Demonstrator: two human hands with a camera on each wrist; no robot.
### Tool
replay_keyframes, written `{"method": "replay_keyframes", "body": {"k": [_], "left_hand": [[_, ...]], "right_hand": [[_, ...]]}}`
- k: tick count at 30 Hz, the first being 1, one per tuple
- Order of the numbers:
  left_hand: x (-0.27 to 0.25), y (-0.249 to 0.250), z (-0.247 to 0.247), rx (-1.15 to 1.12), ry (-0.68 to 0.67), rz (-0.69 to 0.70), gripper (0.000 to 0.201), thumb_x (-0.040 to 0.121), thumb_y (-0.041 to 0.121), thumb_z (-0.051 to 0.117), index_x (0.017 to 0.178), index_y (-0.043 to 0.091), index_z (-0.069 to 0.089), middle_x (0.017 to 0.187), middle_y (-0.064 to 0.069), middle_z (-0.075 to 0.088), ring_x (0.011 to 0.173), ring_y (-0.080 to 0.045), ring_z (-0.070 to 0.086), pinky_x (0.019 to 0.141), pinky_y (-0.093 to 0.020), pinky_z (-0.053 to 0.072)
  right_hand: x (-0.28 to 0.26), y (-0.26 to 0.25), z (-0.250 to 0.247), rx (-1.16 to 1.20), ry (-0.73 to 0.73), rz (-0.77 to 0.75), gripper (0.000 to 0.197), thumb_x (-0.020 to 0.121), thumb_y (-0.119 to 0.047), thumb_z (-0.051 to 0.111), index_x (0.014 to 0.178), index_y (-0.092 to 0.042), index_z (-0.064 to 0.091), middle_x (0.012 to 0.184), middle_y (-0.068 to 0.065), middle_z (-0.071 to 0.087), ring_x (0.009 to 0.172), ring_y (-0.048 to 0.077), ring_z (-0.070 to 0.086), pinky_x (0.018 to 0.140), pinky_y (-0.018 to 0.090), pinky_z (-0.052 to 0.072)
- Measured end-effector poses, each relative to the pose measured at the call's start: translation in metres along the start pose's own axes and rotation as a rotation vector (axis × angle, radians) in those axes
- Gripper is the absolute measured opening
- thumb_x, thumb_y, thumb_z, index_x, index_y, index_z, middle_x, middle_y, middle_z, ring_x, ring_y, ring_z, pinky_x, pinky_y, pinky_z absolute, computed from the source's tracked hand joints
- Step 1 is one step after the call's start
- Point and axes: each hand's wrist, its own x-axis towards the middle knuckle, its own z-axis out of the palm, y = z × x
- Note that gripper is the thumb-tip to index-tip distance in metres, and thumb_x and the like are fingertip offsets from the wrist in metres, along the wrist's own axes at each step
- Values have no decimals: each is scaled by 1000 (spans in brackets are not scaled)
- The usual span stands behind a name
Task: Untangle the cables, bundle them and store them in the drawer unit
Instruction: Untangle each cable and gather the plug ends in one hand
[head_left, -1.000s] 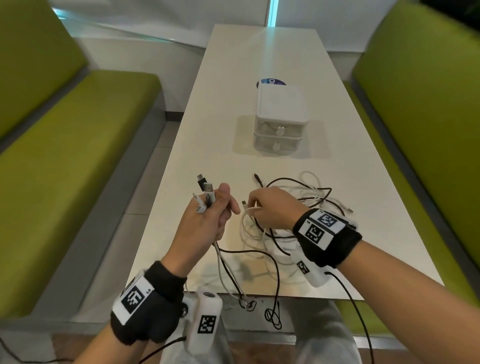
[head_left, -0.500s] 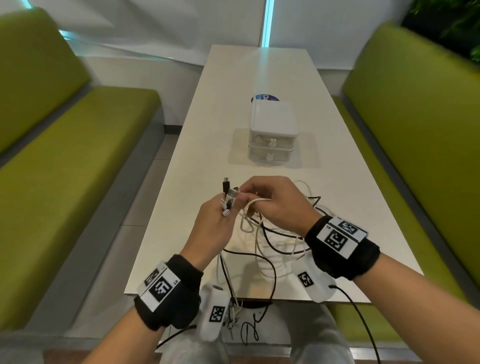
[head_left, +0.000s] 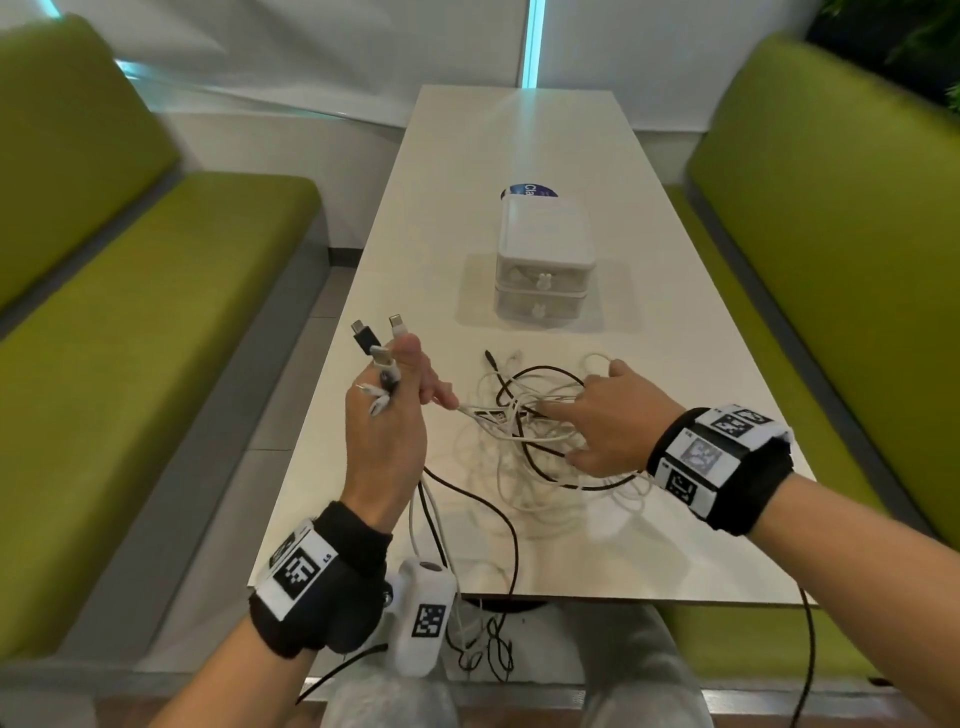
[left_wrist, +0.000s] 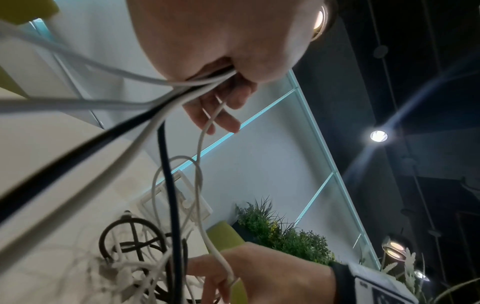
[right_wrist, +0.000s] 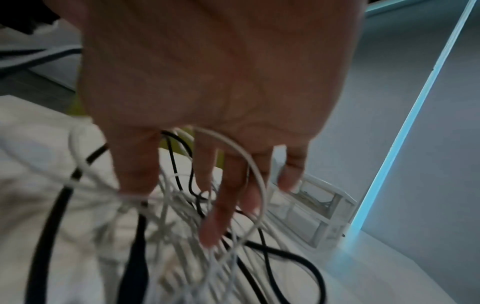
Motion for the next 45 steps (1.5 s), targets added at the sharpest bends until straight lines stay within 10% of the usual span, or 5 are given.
{"method": "replay_keyframes", "body": {"k": [5, 11, 21, 26, 45], "left_hand": [[-3, 5, 0, -80, -40, -35, 42, 104, 33, 34, 70, 9, 43, 63, -10, 39, 55, -21, 51, 67, -39, 59], [-5, 7, 1, -117, -65, -50, 43, 103, 35, 33, 72, 6, 44, 62, -8, 42, 58, -25, 56, 75, -46, 60], [2, 3, -18, -151, 31, -68, 42, 102, 37, 35, 70, 11, 42, 61, -1, 37, 51, -18, 46, 65, -40, 59], [9, -3, -27, -30, 34, -49, 42, 96, 46, 38, 65, 17, 38, 59, 3, 30, 50, -12, 21, 44, -28, 18], [9, -38, -11, 639, -746, -165, 22, 83, 41, 72, 94, 22, 75, 91, 4, 75, 90, -10, 67, 88, -41, 49]], "right_hand": [[-11, -11, -33, 378, -357, 0, 76, 76, -72, 53, 144, -47, 27, 139, -7, 45, 123, 26, 47, 103, 43, 36], [-3, -45, -54, 659, 205, -37, 39, 85, -62, 55, 93, -26, 68, 89, -11, 64, 79, 7, 54, 75, 28, 38], [2, -67, -27, 754, -26, -86, 28, 88, -42, 64, 89, -14, 70, 87, -2, 69, 78, 13, 59, 66, 25, 44], [-6, -52, -26, 725, -12, -158, 20, 89, -36, 62, 76, -21, 59, 76, -6, 64, 72, 13, 60, 66, 30, 48], [-25, -26, -7, 1000, 452, -99, 15, 94, -24, 59, 83, -27, 50, 75, -12, 58, 74, 7, 54, 67, 19, 41]]}}
